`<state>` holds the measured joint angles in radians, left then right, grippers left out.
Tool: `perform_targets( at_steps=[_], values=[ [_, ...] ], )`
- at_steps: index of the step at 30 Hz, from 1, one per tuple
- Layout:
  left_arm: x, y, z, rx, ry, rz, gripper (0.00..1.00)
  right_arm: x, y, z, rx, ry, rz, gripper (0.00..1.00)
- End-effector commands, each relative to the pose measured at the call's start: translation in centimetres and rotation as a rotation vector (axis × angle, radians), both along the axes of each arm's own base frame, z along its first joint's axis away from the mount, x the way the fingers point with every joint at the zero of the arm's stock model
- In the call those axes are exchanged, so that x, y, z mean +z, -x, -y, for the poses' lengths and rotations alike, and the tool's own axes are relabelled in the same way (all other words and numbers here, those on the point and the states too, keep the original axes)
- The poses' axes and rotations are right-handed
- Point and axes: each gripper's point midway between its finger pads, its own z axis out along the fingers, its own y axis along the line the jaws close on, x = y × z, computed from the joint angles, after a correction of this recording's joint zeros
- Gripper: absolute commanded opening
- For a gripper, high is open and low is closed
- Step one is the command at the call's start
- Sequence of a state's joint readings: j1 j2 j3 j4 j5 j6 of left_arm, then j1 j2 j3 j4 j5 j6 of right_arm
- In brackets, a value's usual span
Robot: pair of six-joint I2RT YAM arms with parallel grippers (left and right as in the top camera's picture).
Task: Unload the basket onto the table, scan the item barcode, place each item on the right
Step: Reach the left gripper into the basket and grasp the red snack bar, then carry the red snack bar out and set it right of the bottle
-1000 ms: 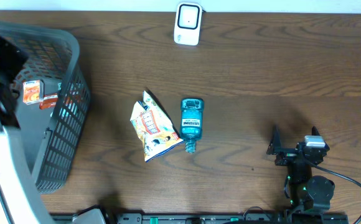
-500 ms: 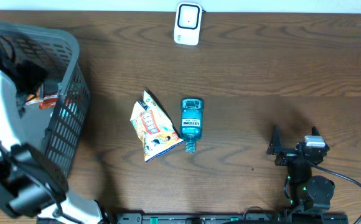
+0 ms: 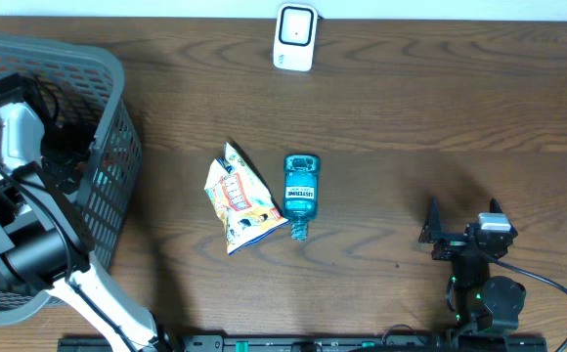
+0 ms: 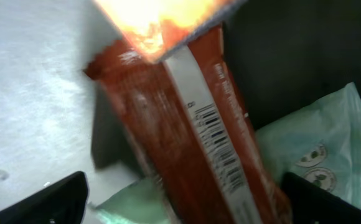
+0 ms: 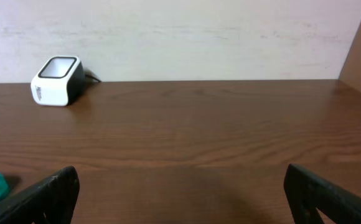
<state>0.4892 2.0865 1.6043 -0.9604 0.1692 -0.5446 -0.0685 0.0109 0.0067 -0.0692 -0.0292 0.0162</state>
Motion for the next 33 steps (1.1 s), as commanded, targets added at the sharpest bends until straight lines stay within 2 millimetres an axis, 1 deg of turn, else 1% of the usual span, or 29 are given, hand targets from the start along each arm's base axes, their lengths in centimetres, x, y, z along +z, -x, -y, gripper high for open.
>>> perform_targets(
  at_steps=[1,3,4,5,10,11,13,14,18,19,22,24,25,26,29,30,32,33],
  values=[
    [-1.1,0.3,0.0,-0.011,0.003,-0.017,0.91,0.0,0.0,-0.1,0.002,-0.013,0.0,0.99],
    [-1.3,0.1,-0.2,-0.033,-0.005,-0.004,0.86,0.0,0.0,-0.1,0.002,-0.013,0.0,0.99],
    [-1.4,0.1,-0.2,-0.041,-0.007,-0.001,0.81,0.0,0.0,-0.1,0.002,-0.013,0.0,0.99],
    [-1.5,0.1,-0.2,-0.048,-0.008,-0.001,0.75,0.0,0.0,-0.1,0.003,-0.013,0.0,0.99],
    [-1.6,0.3,-0.3,-0.05,-0.02,-0.011,0.34,0.0,0.0,-0.1,0.002,-0.013,0.0,0.99],
    [-1.6,0.4,-0.4,-0.051,-0.026,-0.014,0.27,0.0,0.0,-0.1,0.002,-0.013,0.0,0.99],
    [-1.5,0.4,-0.5,-0.061,-0.03,-0.012,0.19,0.0,0.0,-0.1,0.003,-0.013,0.0,0.99],
    [-1.3,0.4,-0.5,-0.065,-0.032,-0.009,0.12,0.0,0.0,-0.1,0.002,-0.013,0.0,0.99],
    [0.4,-0.1,-0.8,-0.066,-0.057,0.031,0.08,0.0,0.0,-0.1,0.002,-0.013,0.0,0.99],
    [1.8,-0.4,-1.0,-0.066,-0.075,0.062,0.08,0.0,0.0,-0.1,0.002,-0.013,0.0,0.99],
    [4.9,-0.7,-1.1,-0.064,-0.113,0.128,0.08,0.0,0.0,-0.1,0.002,-0.013,0.0,0.99],
    [7.5,-0.8,-1.2,-0.063,-0.146,0.186,0.08,0.0,0.0,-0.1,0.003,-0.013,0.0,0.99],
    [9.1,-0.8,-1.2,-0.062,-0.167,0.221,0.08,0.0,0.0,-0.1,0.003,-0.013,0.0,0.99],
    [11.2,-0.7,-1.1,-0.061,-0.194,0.268,0.08,0.0,0.0,-0.1,0.003,-0.013,0.0,0.99],
    [15.7,-0.2,-0.8,-0.057,-0.252,0.37,0.08,0.0,0.0,-0.1,0.002,-0.013,0.0,0.99],
    [18.2,0.2,-0.6,-0.053,-0.284,0.428,0.08,0.0,0.0,-0.1,0.002,-0.013,0.0,0.99],
    [21.6,1.2,-0.1,-0.03,-0.322,0.51,0.08,0.0,0.0,-0.1,0.003,-0.013,0.0,0.99],
    [24.3,2.0,0.8,-0.015,-0.334,0.582,0.08,0.0,0.0,-0.1,0.002,-0.013,0.0,0.99]
  ],
)
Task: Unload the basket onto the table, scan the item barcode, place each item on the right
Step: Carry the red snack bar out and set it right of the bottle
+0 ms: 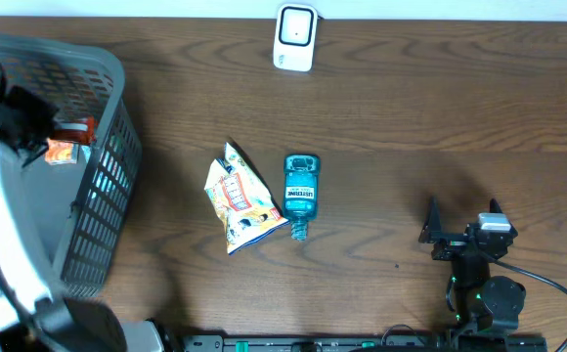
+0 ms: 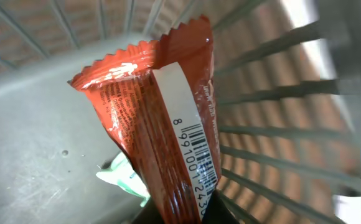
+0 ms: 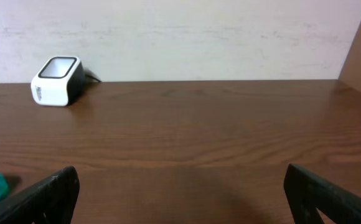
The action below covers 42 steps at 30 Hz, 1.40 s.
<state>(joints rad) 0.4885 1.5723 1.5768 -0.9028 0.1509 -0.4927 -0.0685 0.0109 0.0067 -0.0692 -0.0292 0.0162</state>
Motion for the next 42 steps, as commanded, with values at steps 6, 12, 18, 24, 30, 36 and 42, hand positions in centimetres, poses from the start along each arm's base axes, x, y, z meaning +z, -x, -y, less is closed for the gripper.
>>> perform_targets(
  at_steps=[6,12,18,24,30,36,42],
  values=[
    [12.8,2.4,7.4,-0.143,-0.046,0.389,0.08,0.0,0.0,-0.1,0.002,-0.013,0.0,0.99],
    [17.0,2.8,17.1,-0.435,-0.058,0.535,0.08,0.0,0.0,-0.1,0.002,-0.013,0.0,0.99],
    [13.0,1.7,27.5,-0.773,-0.104,0.43,0.08,0.0,0.0,-0.1,0.003,-0.013,0.0,0.99],
    [5.2,0.5,36.7,-1.054,-0.113,0.236,0.08,0.0,0.0,-0.1,0.002,-0.013,0.0,0.99],
    [-3.9,0.4,43.9,-1.27,-0.14,0.051,0.08,0.0,0.0,-0.1,0.003,-0.013,0.0,0.99],
    [-10.9,1.2,48.3,-1.369,-0.139,-0.069,0.08,0.0,0.0,-0.1,0.002,-0.013,0.0,0.99],
    [-16.3,1.9,50.1,-1.41,-0.142,-0.163,0.08,0.0,0.0,-0.1,0.003,-0.013,0.0,0.99]
  ],
)
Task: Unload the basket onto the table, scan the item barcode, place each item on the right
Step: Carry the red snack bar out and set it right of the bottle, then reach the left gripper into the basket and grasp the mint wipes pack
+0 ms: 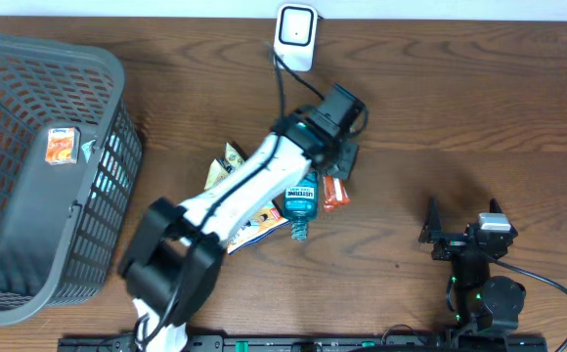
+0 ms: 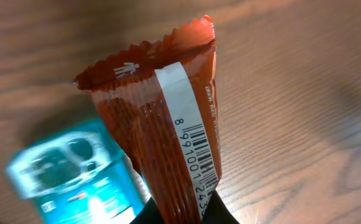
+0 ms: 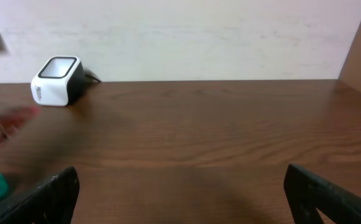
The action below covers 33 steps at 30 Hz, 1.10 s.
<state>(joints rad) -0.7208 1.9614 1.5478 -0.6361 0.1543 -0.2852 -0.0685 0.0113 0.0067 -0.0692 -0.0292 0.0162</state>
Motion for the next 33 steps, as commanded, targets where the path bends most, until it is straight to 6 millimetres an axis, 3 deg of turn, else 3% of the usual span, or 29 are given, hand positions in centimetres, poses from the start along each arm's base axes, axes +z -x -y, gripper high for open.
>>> perform_targets(
  at_steps=[1,5,10,11,13,14,15,17,19,22,25,29,33],
  values=[
    [-2.8,0.2,0.5,-0.027,-0.042,-0.025,0.08,0.0,0.0,-0.1,0.003,-0.013,0.001,0.99],
    [-4.9,1.1,1.6,-0.059,-0.036,-0.069,0.08,0.0,0.0,-0.1,0.002,-0.013,0.0,0.99],
    [-4.8,1.1,3.5,-0.089,0.038,-0.069,0.09,0.0,0.0,-0.1,0.002,-0.013,0.0,0.99],
    [-4.7,0.9,3.6,-0.086,0.045,-0.062,0.17,0.0,0.0,-0.1,0.002,-0.013,0.001,0.99],
    [-4.6,0.8,3.8,-0.084,0.052,-0.055,0.4,0.0,0.0,-0.1,0.002,-0.013,0.001,0.99],
    [-4.6,0.8,3.7,-0.083,0.05,-0.054,0.65,0.0,0.0,-0.1,0.003,-0.013,0.0,0.99],
    [-4.6,0.8,3.7,-0.083,0.047,-0.054,0.76,0.0,0.0,-0.1,0.002,-0.013,0.0,0.99],
    [-4.4,0.7,3.6,-0.082,0.047,-0.05,0.87,0.0,0.0,-0.1,0.003,-0.013,0.001,0.99],
    [-3.7,0.7,3.6,-0.081,0.053,-0.042,0.89,0.0,0.0,-0.1,0.003,-0.013,0.001,0.99],
    [-1.4,0.3,3.3,-0.071,0.067,0.0,0.91,0.0,0.0,-0.1,0.003,-0.013,0.001,0.99],
    [2.2,-0.4,2.7,-0.051,0.092,0.076,0.99,0.0,0.0,-0.1,0.002,-0.013,0.001,0.99],
    [7.8,-1.9,0.2,0.022,0.079,0.236,0.98,0.0,0.0,-0.1,0.002,-0.013,0.001,0.99],
    [12.7,-3.4,-3.7,0.108,0.014,0.401,0.98,0.0,0.0,-0.1,0.002,-0.013,0.001,0.99]
  ],
)
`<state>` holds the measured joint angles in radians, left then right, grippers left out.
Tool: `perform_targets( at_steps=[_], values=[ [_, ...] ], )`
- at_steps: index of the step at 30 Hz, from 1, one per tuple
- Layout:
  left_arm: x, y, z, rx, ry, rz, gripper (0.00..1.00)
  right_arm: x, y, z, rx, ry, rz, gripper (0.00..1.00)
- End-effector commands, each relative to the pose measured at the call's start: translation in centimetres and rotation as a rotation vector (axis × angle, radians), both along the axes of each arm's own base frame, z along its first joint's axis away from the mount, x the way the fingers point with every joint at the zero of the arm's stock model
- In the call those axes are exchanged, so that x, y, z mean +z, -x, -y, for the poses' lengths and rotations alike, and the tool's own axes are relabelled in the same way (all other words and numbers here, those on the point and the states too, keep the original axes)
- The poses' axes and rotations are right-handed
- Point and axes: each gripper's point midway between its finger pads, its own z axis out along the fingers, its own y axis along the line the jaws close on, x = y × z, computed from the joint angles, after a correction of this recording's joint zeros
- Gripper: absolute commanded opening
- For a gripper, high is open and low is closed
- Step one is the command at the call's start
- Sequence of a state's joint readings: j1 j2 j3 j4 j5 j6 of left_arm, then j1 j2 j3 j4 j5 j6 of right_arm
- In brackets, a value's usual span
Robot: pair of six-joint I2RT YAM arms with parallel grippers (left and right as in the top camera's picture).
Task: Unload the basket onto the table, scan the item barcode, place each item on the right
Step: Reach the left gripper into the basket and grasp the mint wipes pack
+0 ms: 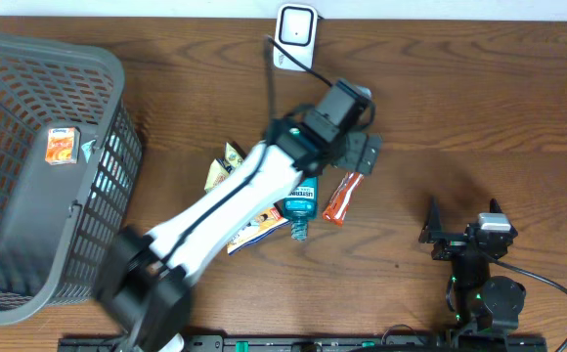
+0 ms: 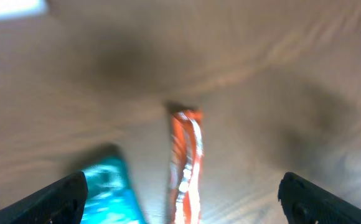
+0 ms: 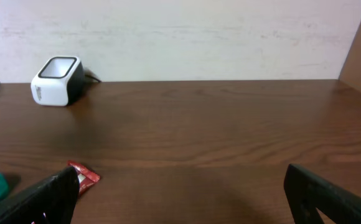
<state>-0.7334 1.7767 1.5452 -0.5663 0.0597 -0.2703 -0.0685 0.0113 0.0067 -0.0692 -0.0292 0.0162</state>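
The red snack packet (image 1: 340, 198) lies flat on the table, just right of the teal mouthwash bottle (image 1: 301, 200). My left gripper (image 1: 360, 152) hovers above it, open and empty. The left wrist view is blurred but shows the packet (image 2: 185, 168) below the spread fingers (image 2: 62, 199). The white barcode scanner (image 1: 294, 34) stands at the table's far edge. My right gripper (image 1: 462, 223) rests open at the near right. Its view shows the scanner (image 3: 57, 81) and the packet (image 3: 82, 176).
A colourful snack bag (image 1: 227, 191) lies left of the bottle, partly under my left arm. A grey basket (image 1: 117, 117) at the left holds a small orange box (image 1: 61, 145). The bottle's edge shows low left in the right wrist view.
My left gripper was shut on the red packet above the bottle. Now it is open, and the packet lies on the table to the right of the bottle.
My left gripper was first open around the red packet inside the basket. Then it was shut on the packet, raised within the basket. Later it held the packet over the middle of the table by the bottle, and now the packet lies there. The right arm stayed still.
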Motion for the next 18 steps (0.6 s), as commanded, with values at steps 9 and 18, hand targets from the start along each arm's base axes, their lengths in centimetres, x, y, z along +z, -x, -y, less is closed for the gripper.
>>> perform_targets(
  at_steps=[9,18],
  values=[
    [13.3,-3.2,-13.8,0.31,-0.129,0.389,0.98,0.0,0.0,-0.1,0.002,-0.013,0.0,0.99],
    [23.6,-2.5,-27.5,0.636,-0.076,0.535,0.98,0.0,0.0,-0.1,0.003,-0.013,0.001,0.99]
  ],
)
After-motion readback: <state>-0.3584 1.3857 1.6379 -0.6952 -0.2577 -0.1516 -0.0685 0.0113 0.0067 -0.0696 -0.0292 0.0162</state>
